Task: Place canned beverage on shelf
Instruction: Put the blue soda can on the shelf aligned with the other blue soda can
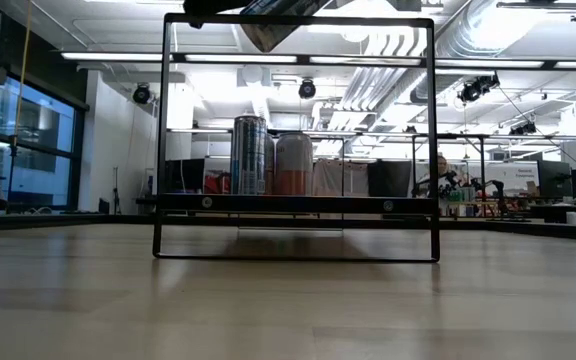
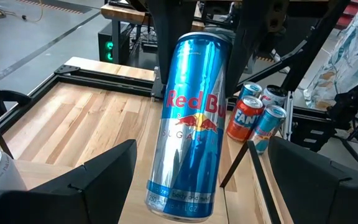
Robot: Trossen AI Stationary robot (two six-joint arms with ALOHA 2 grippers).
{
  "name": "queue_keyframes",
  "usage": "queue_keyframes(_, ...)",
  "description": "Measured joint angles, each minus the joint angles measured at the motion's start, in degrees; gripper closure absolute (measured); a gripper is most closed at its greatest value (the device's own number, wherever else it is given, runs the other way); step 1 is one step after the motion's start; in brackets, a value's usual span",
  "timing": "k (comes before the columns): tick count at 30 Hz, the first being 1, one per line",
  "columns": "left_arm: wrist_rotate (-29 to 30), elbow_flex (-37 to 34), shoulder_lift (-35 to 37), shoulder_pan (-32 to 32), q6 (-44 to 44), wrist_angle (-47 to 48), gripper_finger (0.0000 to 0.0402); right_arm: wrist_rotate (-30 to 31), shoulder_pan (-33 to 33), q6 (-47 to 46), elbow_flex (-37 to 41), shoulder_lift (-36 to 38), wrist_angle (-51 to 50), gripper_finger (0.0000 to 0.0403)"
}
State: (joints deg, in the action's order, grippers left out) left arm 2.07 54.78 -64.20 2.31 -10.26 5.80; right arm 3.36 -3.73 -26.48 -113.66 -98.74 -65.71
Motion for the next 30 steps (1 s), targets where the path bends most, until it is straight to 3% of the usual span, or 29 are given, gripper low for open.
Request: queue_keyframes(30, -0.35, -0.02, 0.0, 0.0, 1.95, 0.46, 0.0078, 0.02, 0.0, 0.0, 0.03, 0.02, 0.0, 0.0181)
